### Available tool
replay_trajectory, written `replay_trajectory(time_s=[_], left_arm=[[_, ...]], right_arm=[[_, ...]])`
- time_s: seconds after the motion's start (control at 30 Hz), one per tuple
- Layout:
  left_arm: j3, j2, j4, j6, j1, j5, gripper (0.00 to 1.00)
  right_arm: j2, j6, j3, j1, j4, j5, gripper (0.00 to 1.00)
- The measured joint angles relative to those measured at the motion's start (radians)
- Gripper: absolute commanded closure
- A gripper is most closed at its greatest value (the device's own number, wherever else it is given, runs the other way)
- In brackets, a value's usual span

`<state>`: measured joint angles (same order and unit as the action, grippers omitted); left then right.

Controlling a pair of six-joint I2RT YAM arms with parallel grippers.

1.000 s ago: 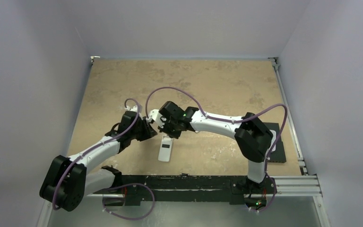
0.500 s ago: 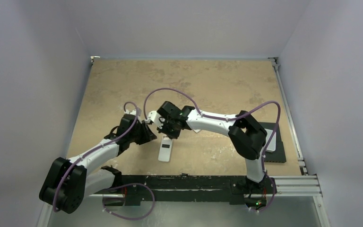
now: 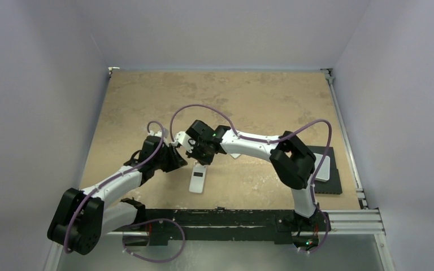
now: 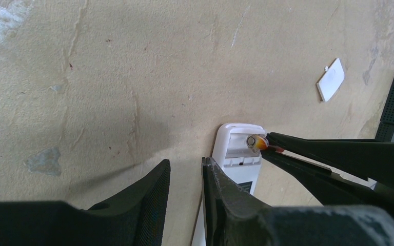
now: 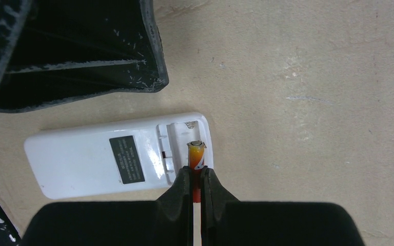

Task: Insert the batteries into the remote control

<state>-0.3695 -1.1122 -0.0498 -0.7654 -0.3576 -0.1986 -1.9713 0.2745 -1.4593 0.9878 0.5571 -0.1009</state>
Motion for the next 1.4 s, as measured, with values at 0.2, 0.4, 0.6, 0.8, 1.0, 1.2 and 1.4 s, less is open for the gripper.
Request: replay_trajectory(time_s=[0.2,0.4,0.6,0.8,1.0,1.2,1.4], left_arm=[[0.000,0.000,0.000,0.002,0.005,-0.003,0.71],[0.000,0.000,0.000,0.002,0.009,-0.004,0.71],[0.000,0.000,0.000,0.002,0.011,-0.006,0.71],[0.000,0.000,0.002,0.002,0.011,-0.007,0.71],[0.002,0.000,0.003,0.002,0.011,-0.007,0.71],[0.002,0.000,0.003,0.002,0.011,-0.008,0.71],[0.002,0.000,0.003,0.002,0.011,-0.008,0.71]], right_arm=[[-0.024,0.000,-0.001,0.000,0.003,-0.004,0.91],[-0.025,0.000,-0.004,0.000,0.004,-0.007,0.90],[-0.025,-0.001,-0.008,0.000,0.003,-0.008,0.87],[-0.025,-0.002,-0.012,0.000,0.003,-0.008,0.85],[-0.025,-0.004,-0.012,0.000,0.003,-0.008,0.83],[-0.025,-0.004,-0.012,0.000,0.003,-0.008,0.80],[-0.025,-0.004,-0.012,0.000,0.003,-0.008,0.78]])
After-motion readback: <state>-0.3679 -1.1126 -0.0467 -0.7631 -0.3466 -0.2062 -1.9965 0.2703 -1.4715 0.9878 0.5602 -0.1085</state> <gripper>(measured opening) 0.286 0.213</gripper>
